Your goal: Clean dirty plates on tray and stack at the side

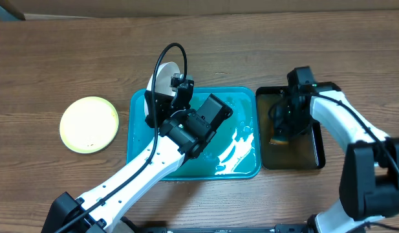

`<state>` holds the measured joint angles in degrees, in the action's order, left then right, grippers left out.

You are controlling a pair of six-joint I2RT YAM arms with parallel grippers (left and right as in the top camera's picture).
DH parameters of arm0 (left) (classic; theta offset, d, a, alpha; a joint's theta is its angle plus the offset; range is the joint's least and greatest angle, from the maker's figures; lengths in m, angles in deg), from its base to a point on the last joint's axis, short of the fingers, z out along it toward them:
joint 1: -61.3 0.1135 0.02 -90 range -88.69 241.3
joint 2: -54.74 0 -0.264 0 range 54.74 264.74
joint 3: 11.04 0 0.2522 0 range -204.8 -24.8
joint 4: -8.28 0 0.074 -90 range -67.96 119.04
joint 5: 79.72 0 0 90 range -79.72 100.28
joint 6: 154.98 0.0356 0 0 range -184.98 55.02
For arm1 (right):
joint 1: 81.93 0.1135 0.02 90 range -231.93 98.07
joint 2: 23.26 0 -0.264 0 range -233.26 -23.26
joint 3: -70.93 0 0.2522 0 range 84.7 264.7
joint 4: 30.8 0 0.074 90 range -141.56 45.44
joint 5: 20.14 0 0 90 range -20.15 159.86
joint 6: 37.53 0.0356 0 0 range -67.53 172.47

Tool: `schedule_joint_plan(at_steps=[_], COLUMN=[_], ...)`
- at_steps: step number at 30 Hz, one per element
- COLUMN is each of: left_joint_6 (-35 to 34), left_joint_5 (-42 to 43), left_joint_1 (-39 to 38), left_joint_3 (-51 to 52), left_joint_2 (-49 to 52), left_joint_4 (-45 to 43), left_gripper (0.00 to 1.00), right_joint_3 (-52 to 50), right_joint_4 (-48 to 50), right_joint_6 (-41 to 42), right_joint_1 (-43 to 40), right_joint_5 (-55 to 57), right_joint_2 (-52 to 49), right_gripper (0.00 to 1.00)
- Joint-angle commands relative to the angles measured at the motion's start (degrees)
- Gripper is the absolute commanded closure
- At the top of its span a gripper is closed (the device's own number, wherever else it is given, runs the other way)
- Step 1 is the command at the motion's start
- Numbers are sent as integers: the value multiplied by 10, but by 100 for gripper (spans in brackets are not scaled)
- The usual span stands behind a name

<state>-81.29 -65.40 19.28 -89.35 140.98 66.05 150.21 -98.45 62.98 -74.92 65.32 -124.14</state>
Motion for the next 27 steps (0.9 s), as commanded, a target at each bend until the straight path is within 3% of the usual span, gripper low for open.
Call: schedule_joint_plan(at_steps=[1,8,10,12,17,27], left_joint_6=[0,-2,-2,-1,-1,-7], left_joint_5=[-6,108,162,230,403,569], left_joint_1=[0,70,108,157,301,556], left_joint_3=[-10,-10,-10,-10,-10,-10], left_joint_2=[-13,-47,-70,-97,-140,-106], left_joint_4=[-1,24,25,26,32,43], left_gripper=[96,96,96,96,96,96], right_joint_3=[37,43,43,43,43,43], right_joint_4=[-14,-60,-79,-97,-139,-151], right_joint_6=[2,2,2,2,2,2], right_joint_1=[-1,-1,-1,-1,-1,-1], right_joint_5=[10,10,4,-2,-3,-3], right_joint_2=[67,141,160,173,199,213], right_gripper=[55,55,48,42,43,43])
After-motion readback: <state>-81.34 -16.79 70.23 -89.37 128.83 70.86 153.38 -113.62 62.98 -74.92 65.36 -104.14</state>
